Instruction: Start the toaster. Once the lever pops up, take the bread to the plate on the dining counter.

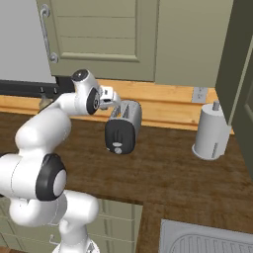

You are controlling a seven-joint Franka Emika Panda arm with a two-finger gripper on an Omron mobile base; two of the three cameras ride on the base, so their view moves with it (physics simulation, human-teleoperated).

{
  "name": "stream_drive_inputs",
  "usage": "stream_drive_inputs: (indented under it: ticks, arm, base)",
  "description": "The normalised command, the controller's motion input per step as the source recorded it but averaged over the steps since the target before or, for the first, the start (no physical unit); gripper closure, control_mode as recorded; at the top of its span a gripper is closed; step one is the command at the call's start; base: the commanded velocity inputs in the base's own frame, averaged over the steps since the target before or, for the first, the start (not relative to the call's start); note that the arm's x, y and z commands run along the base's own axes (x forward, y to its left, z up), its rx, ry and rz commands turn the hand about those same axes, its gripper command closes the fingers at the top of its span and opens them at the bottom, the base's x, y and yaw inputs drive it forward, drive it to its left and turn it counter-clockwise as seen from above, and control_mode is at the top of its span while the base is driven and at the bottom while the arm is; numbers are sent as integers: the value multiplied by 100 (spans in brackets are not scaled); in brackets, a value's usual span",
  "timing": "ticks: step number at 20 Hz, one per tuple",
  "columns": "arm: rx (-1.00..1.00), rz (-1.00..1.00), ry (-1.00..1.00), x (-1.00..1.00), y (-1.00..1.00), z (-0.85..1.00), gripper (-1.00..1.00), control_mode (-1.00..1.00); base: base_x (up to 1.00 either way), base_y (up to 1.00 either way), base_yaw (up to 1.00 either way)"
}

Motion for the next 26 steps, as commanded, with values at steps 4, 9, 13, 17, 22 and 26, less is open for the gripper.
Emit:
stream_drive_inputs:
  ticks: [4, 9, 13, 17, 22, 26]
  arm:
    - [0, 0, 0, 21, 0, 0, 100, -100]
    - [0, 0, 0, 12, -1, 0, 100, -100]
    - [0, 0, 0, 8, -5, -2, 100, -100]
    - [0, 0, -3, 1, -15, -5, 100, -100]
    - [0, -1, -4, 0, -16, -1, 100, -100]
    - [0, 0, -4, 4, -4, 0, 100, -100]
  base:
    - [0, 0, 0]
    - [0, 0, 0]
    - [0, 0, 0]
    - [0, 0, 0]
    - [0, 0, 0]
    - [0, 0, 0]
